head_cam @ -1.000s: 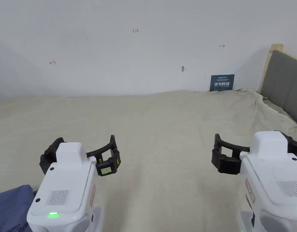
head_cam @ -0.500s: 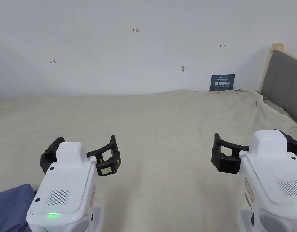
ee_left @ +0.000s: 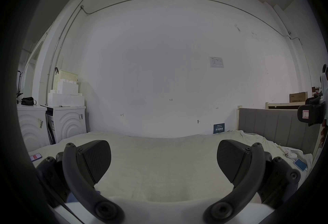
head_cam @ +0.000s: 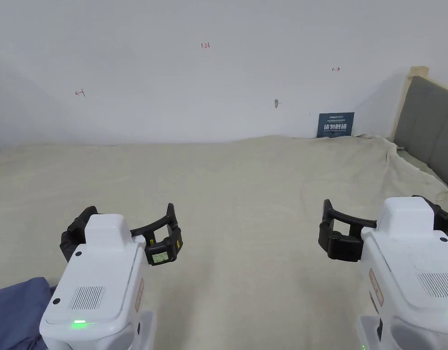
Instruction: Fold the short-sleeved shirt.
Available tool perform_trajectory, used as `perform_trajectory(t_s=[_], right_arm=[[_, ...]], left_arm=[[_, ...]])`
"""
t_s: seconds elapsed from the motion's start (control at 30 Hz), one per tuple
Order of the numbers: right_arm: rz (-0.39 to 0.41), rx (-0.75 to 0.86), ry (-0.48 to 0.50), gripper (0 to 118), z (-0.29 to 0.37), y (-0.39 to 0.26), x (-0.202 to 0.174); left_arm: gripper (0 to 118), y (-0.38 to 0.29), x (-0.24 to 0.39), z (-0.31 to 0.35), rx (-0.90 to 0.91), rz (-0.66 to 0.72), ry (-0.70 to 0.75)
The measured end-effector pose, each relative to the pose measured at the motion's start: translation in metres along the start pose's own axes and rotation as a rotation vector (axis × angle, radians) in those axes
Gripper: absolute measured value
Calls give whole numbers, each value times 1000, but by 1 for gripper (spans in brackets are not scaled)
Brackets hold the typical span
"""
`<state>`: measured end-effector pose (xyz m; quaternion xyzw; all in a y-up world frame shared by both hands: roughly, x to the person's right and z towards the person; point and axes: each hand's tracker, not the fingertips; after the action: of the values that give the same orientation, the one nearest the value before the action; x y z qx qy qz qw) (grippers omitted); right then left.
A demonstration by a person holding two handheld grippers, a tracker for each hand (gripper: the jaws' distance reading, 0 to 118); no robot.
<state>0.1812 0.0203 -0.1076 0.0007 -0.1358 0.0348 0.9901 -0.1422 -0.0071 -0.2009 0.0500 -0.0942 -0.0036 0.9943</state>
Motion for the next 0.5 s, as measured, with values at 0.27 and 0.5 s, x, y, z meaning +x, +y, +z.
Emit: perform_trajectory(t_s=[0.27,0.5], right_arm=[[5,-5,-12,118,-1,-1,1],[4,-16,-17,118,0,0,2]], left_arm=[[118,-1,0,0,0,3,2],[118,0,-1,0,-2,-1,4]])
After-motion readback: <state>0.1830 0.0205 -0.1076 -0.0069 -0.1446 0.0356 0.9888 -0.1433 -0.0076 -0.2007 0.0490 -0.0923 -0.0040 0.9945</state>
